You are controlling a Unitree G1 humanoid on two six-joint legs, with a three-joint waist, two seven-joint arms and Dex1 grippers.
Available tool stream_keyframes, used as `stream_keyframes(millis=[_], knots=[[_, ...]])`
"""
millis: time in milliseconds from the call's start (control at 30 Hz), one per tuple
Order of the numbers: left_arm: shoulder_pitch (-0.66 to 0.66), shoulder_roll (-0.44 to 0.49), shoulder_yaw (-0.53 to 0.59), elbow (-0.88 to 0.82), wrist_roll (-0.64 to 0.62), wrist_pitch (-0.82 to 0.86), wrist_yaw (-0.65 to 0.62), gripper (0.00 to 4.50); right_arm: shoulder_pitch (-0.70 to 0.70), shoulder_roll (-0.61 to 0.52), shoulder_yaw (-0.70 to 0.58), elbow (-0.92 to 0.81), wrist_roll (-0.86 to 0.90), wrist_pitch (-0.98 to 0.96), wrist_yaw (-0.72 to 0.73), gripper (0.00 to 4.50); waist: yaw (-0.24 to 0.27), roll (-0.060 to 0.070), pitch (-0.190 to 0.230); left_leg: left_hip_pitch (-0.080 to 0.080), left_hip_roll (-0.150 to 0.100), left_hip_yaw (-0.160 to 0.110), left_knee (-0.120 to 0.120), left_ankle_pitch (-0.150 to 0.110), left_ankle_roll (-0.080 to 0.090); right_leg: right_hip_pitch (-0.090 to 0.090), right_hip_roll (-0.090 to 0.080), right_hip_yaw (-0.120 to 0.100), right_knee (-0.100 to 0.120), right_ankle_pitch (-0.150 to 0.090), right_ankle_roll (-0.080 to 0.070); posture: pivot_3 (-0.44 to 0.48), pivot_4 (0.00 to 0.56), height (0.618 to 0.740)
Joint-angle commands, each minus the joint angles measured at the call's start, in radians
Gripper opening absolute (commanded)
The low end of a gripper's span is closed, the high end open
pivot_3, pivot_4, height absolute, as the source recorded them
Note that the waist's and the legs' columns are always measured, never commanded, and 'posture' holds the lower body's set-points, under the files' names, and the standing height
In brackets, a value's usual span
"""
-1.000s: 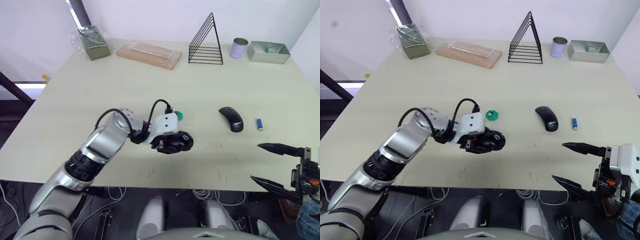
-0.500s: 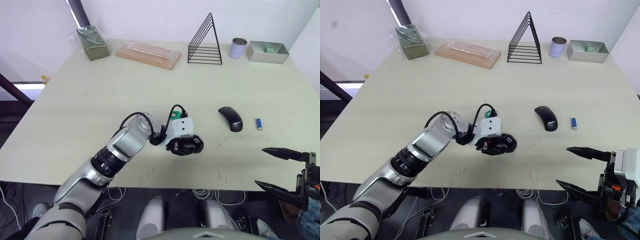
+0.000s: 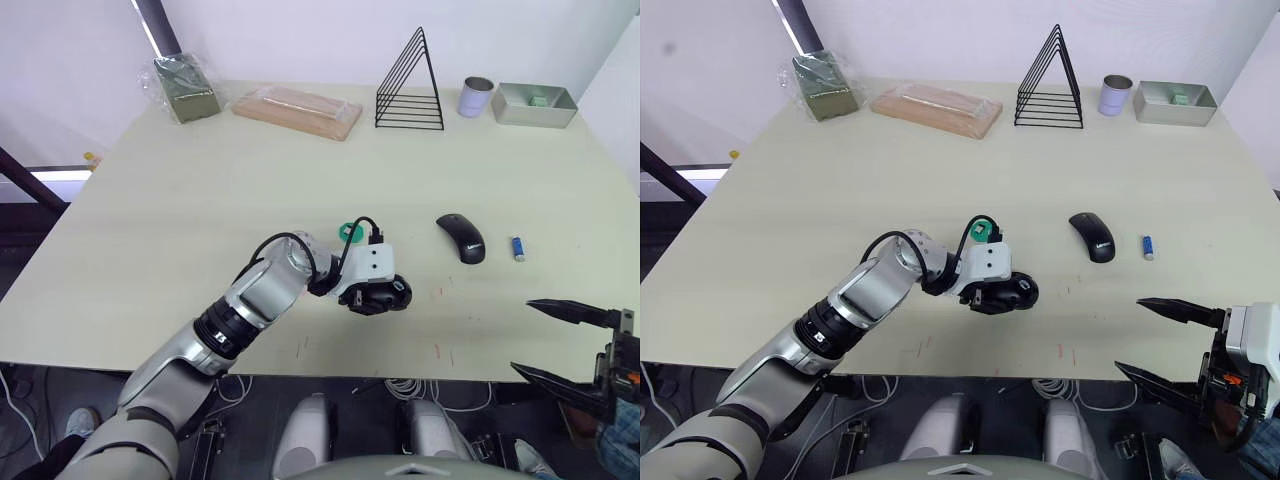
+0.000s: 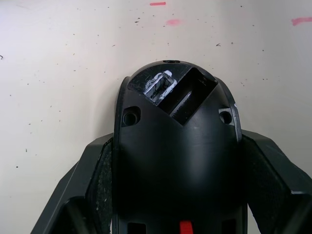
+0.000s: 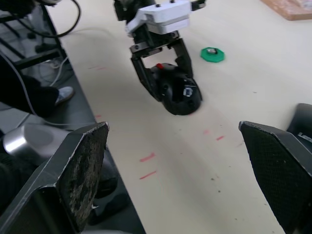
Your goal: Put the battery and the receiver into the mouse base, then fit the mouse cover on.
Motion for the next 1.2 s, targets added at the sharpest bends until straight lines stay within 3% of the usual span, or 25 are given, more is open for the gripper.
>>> stream_keyframes(millis=[33, 233, 367, 433, 700, 1033, 1100, 1200], knots=[[0.026, 0.007, -0.015, 0.007, 0.020, 0.013, 0.001, 2.92, -0.039, 0.020, 0.009, 0.006, -0.104, -0.024, -0.117, 4.50, 0.000, 0.000, -0.001, 0.000, 0.000, 0.000, 0.000, 0.000, 0.000, 0.000, 0.000, 0.000, 0.000, 0.000, 0.000, 0.000, 0.150, 0.740], [0.026, 0.006, -0.010, 0.009, 0.023, 0.005, 0.005, 2.92, -0.217, 0.046, 0.128, 0.085, -0.214, 0.046, -0.339, 4.50, -0.002, 0.001, -0.002, 0.000, 0.000, 0.000, 0.000, 0.000, 0.000, 0.000, 0.000, 0.000, 0.000, 0.000, 0.000, 0.000, 0.150, 0.740], [0.025, 0.002, -0.009, 0.012, 0.026, 0.005, 0.005, 2.92, -0.349, 0.040, 0.213, 0.142, -0.368, 0.226, -0.583, 4.50, 0.001, 0.002, -0.004, 0.000, 0.000, 0.001, 0.000, 0.000, 0.000, 0.000, 0.000, 0.001, 0.000, 0.000, 0.000, 0.000, 0.150, 0.740], [0.024, -0.001, -0.008, 0.016, 0.028, 0.004, 0.005, 2.92, -0.447, 0.044, 0.235, 0.191, -0.350, 0.405, -0.665, 4.50, -0.002, 0.003, -0.004, 0.000, 0.000, 0.001, 0.000, 0.000, 0.000, 0.000, 0.000, 0.000, 0.000, 0.000, 0.000, 0.000, 0.150, 0.740], [0.021, -0.010, -0.006, 0.034, 0.035, -0.003, 0.006, 2.92, -0.670, 0.126, 0.271, 0.379, -0.357, 0.507, -0.763, 4.50, 0.000, 0.005, -0.005, 0.000, -0.001, 0.001, 0.000, 0.000, 0.000, 0.000, 0.000, 0.000, 0.001, 0.000, 0.000, 0.000, 0.150, 0.740], [0.025, -0.016, -0.002, 0.038, 0.037, 0.005, 0.013, 2.92, -0.769, 0.226, 0.320, 0.492, -0.407, 0.517, -0.858, 4.50, 0.000, 0.006, -0.006, 0.000, -0.001, 0.001, 0.000, 0.000, 0.000, 0.000, 0.000, 0.001, 0.001, 0.001, 0.001, 0.000, 0.150, 0.740], [0.024, -0.016, -0.002, 0.039, 0.038, 0.006, 0.014, 2.92, -0.773, 0.235, 0.334, 0.502, -0.421, 0.511, -0.868, 3.95, -0.001, 0.006, -0.006, 0.000, -0.001, 0.001, 0.000, 0.000, 0.000, 0.000, 0.000, 0.001, 0.001, 0.001, 0.001, 0.000, 0.150, 0.740], [0.025, -0.016, -0.003, 0.038, 0.038, 0.008, 0.014, 2.92, -0.773, 0.244, 0.348, 0.511, -0.439, 0.499, -0.881, 2.78, -0.001, 0.006, -0.006, 0.000, -0.001, 0.001, 0.000, 0.000, 0.000, 0.000, 0.000, 0.001, 0.001, 0.001, 0.001, 0.000, 0.150, 0.740]])
